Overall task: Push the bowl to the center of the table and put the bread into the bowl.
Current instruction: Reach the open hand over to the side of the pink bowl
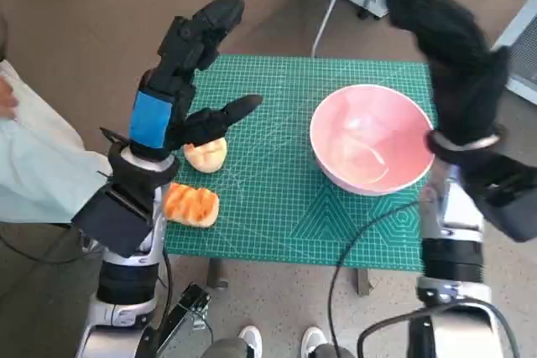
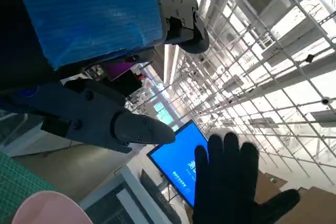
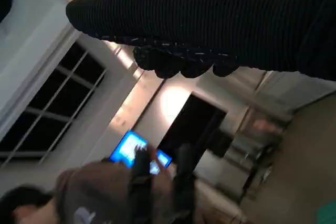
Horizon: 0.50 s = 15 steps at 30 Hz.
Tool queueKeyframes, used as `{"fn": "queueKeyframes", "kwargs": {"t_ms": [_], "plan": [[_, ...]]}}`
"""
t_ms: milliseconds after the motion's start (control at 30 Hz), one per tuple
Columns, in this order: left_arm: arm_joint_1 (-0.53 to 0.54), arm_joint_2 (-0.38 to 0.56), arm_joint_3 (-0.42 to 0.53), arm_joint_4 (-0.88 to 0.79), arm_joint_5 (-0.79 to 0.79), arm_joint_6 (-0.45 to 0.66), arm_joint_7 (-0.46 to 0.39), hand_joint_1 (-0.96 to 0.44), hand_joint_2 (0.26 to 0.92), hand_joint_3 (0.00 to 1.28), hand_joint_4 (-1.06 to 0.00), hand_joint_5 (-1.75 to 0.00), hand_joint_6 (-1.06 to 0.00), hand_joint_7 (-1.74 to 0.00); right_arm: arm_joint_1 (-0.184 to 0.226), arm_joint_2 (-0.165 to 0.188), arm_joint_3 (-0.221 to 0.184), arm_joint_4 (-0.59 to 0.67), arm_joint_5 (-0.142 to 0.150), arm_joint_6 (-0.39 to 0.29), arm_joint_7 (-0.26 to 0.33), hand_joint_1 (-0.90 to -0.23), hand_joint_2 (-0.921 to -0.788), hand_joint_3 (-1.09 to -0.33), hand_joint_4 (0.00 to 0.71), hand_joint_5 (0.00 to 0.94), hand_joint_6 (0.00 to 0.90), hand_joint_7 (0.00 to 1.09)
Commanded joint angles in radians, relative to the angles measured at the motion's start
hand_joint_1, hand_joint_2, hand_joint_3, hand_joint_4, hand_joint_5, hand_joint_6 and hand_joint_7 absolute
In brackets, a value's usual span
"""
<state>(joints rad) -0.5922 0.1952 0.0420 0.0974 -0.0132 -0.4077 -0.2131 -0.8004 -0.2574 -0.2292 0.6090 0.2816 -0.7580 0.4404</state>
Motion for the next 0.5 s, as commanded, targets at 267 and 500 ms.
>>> {"fn": "queueKeyframes", "kwargs": {"t_ms": [267, 500], "plan": [[0.003, 0.001, 0.004, 0.005, -0.001, -0.013, 0.009, -0.34, 0.921, 0.17, -0.33, 0.0, -0.16, -0.52, 0.044, -0.073, -0.068, 0.204, -0.081, -0.048, -0.142, -0.647, -0.921, -0.845, 0.201, 0.031, -0.001, 0.71], [0.006, 0.002, 0.005, 0.012, 0.0, -0.021, 0.009, -0.34, 0.921, 0.17, -0.33, 0.0, -0.15, -0.52, 0.055, -0.099, -0.084, 0.319, -0.109, -0.044, -0.201, -0.602, -0.921, -0.871, 0.184, 0.025, -0.001, 0.66]]}}
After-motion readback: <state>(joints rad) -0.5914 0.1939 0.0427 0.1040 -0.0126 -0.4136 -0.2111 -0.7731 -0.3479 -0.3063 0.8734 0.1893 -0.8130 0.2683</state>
